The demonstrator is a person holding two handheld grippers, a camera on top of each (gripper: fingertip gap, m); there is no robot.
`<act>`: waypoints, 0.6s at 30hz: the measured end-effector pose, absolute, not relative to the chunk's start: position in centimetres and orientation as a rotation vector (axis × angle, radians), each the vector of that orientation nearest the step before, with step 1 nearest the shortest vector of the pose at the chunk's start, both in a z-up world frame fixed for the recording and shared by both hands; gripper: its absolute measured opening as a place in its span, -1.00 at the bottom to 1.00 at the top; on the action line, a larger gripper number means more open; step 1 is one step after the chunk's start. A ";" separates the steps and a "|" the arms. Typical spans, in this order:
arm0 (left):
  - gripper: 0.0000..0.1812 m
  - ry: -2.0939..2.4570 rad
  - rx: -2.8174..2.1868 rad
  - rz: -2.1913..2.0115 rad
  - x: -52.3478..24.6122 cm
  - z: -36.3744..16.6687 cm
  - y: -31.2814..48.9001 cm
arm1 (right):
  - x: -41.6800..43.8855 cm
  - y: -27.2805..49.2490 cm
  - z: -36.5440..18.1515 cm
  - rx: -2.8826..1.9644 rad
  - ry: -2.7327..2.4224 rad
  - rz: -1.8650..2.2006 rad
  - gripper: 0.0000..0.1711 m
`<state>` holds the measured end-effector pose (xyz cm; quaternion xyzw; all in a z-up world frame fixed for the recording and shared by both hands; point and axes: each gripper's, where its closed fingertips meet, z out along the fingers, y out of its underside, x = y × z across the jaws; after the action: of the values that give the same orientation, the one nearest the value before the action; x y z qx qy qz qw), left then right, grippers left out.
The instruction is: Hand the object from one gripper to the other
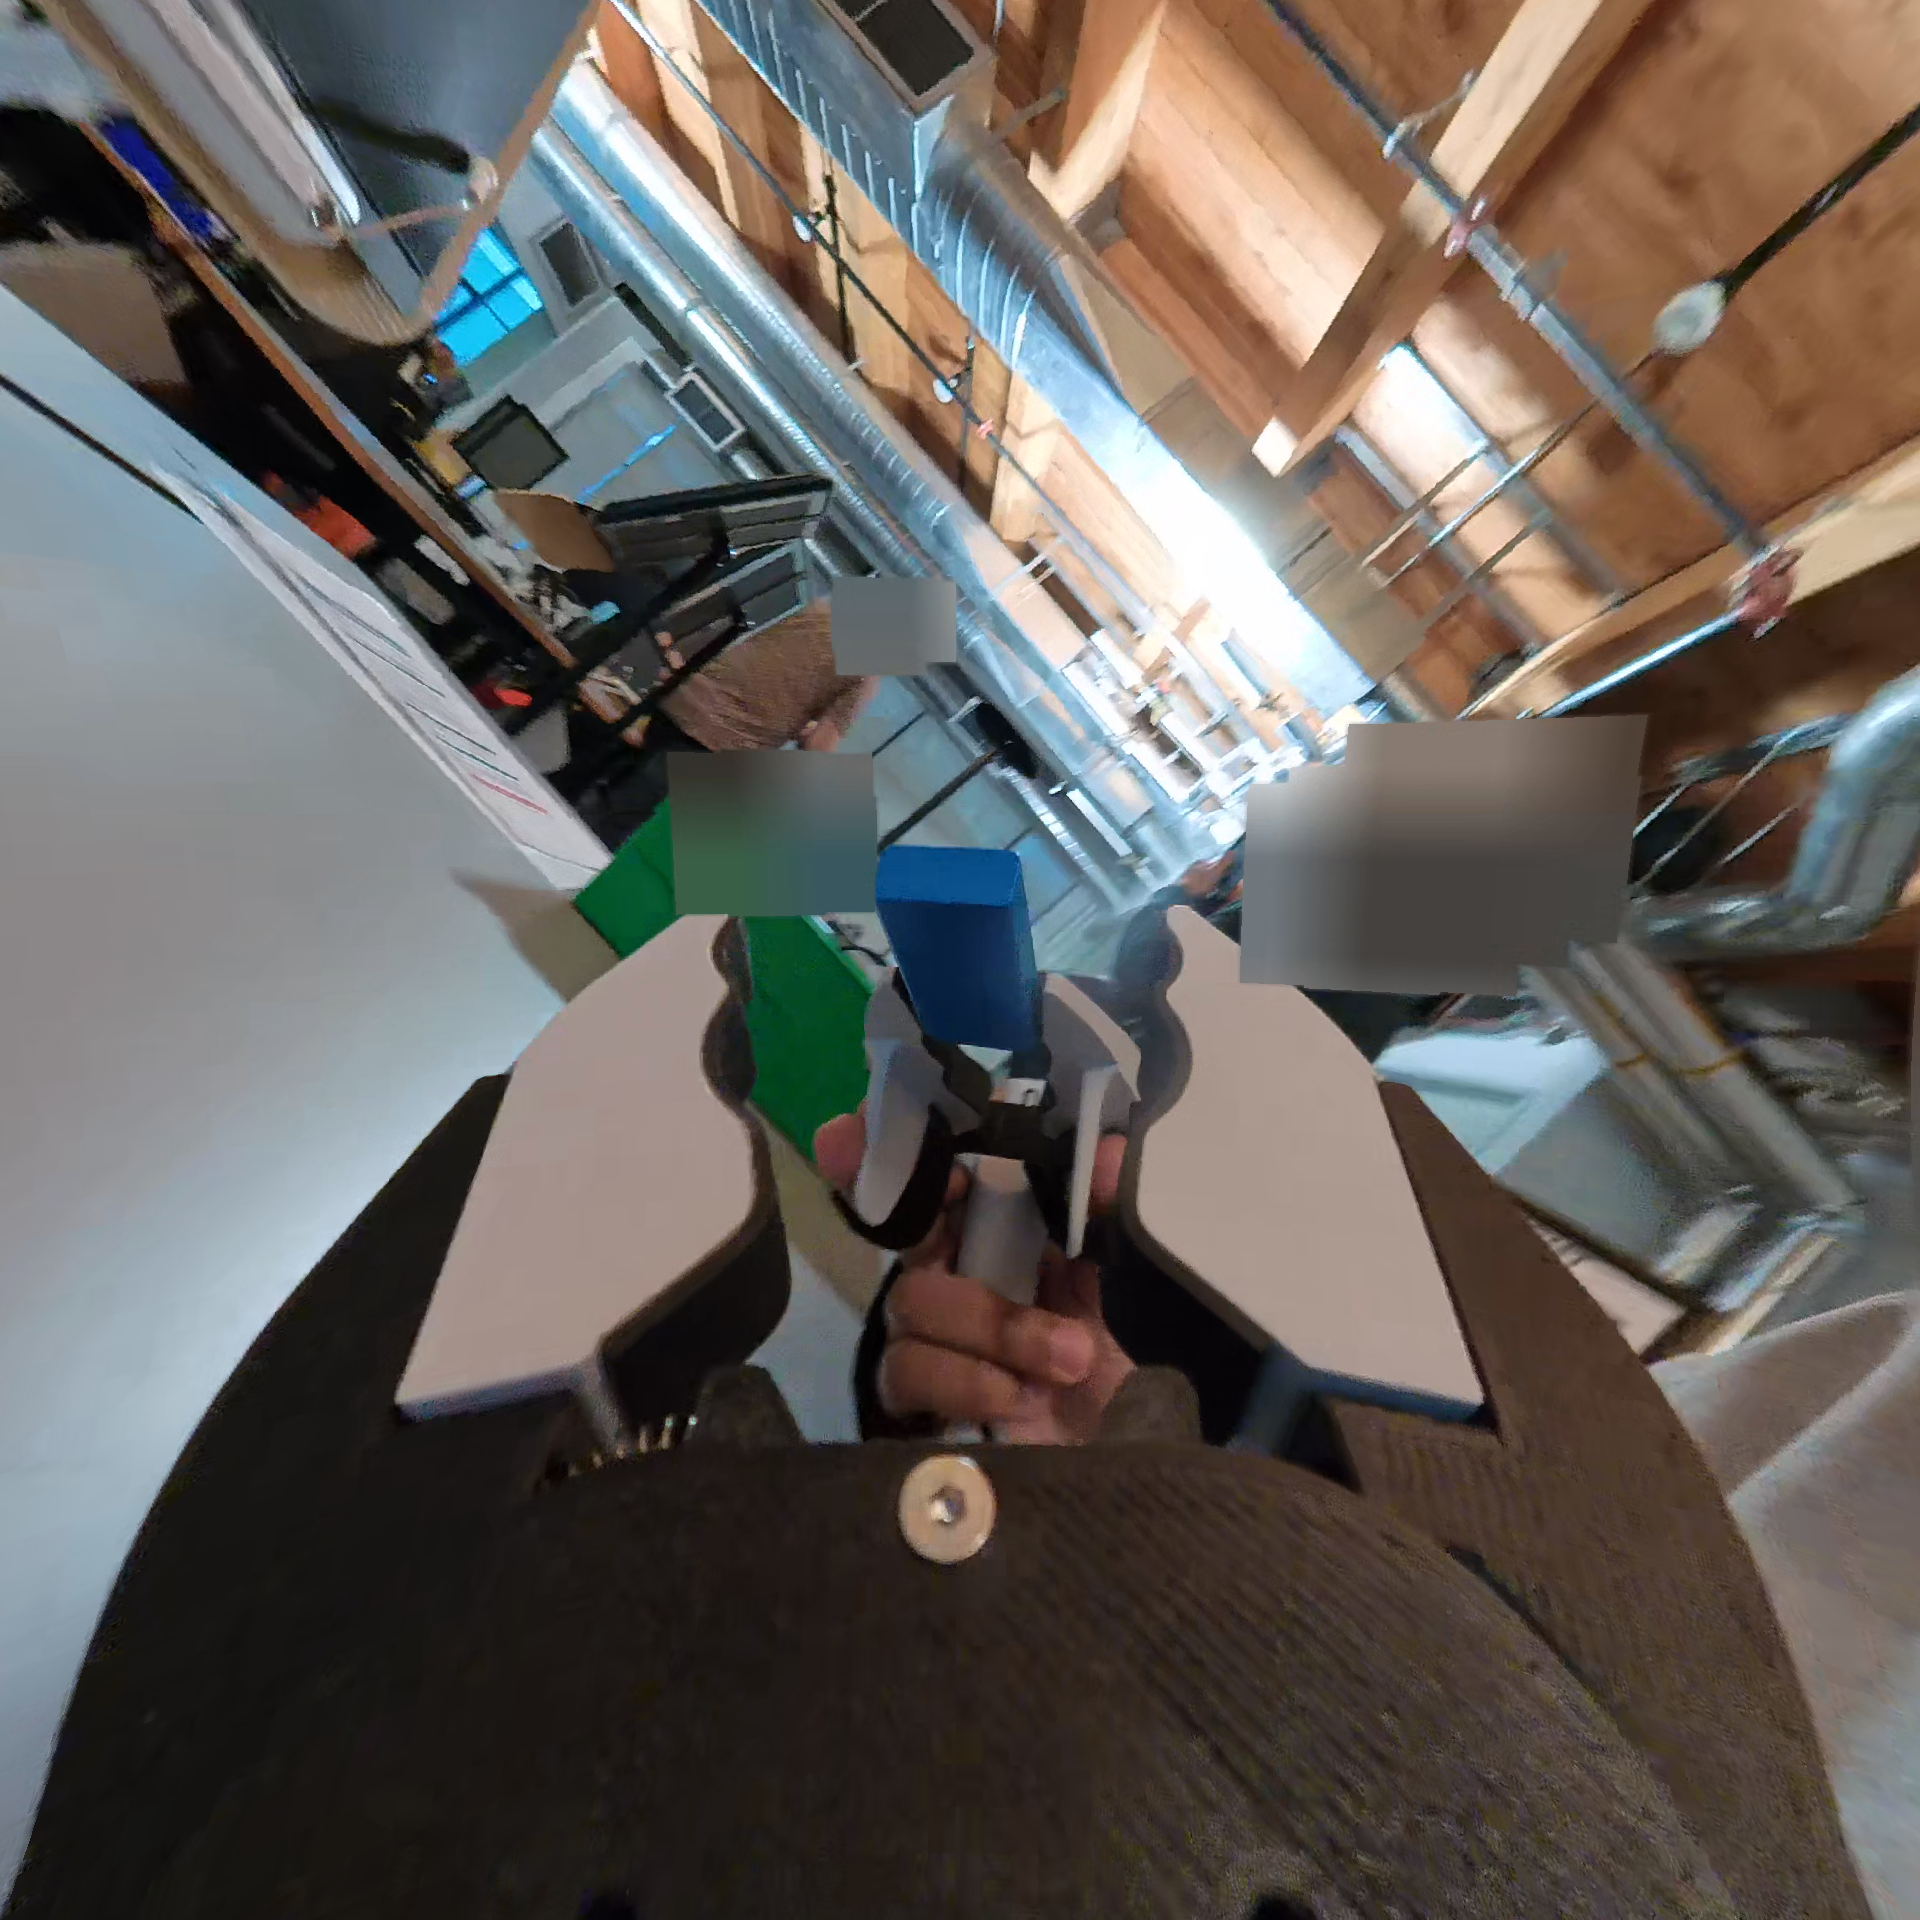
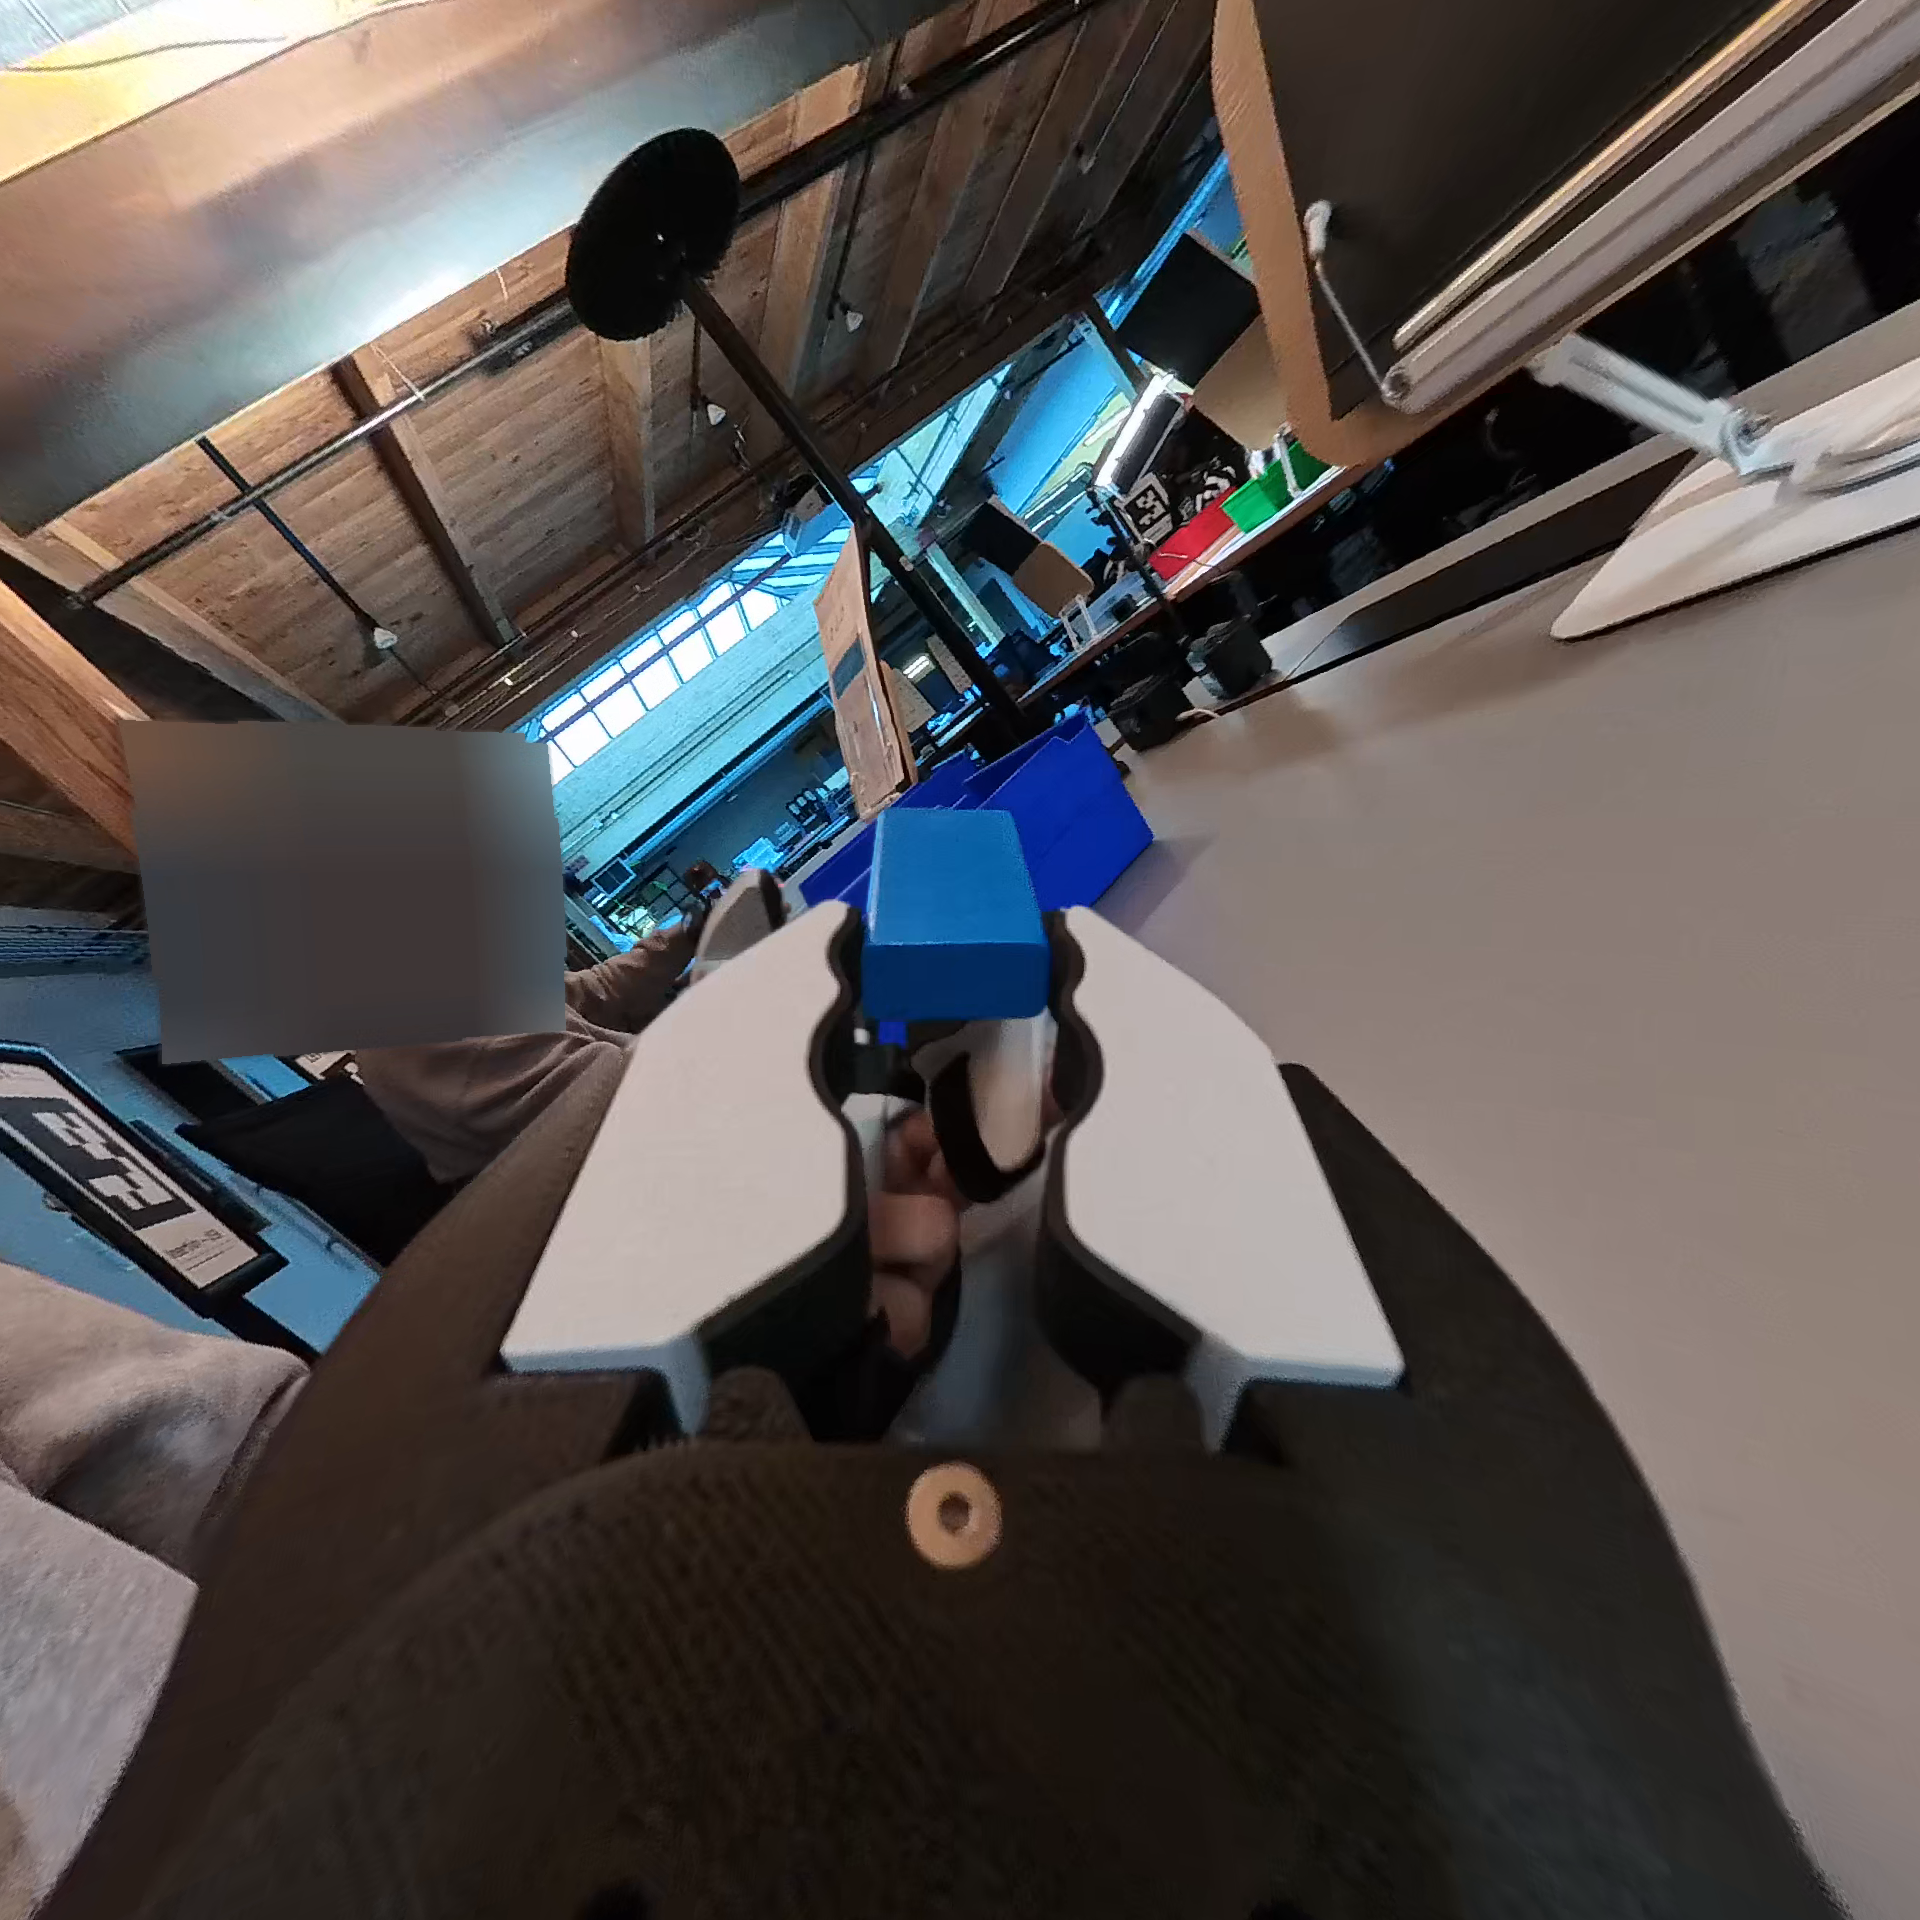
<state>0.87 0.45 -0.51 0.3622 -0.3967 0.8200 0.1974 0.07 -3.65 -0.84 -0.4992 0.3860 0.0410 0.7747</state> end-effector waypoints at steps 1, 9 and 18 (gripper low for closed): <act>-0.20 -1.186 1.015 2.324 1.0 -0.4 0.6 | 0.2 -3.9 -0.9 -1.091 0.837 0.082 -0.60; -0.14 -2.011 0.883 2.502 0.7 -1.0 -0.2 | 0.2 -3.9 -1.1 -1.056 0.841 0.245 -0.60; -0.31 -2.299 0.476 2.446 -2.2 -1.7 -2.2 | -2.5 -1.9 -2.8 -1.232 0.756 0.709 -0.60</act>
<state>-2.20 -2.23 -1.72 0.1392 -0.6728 0.7159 -0.1238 -2.47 -1.88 -2.85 -0.5515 0.3384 0.3174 0.6932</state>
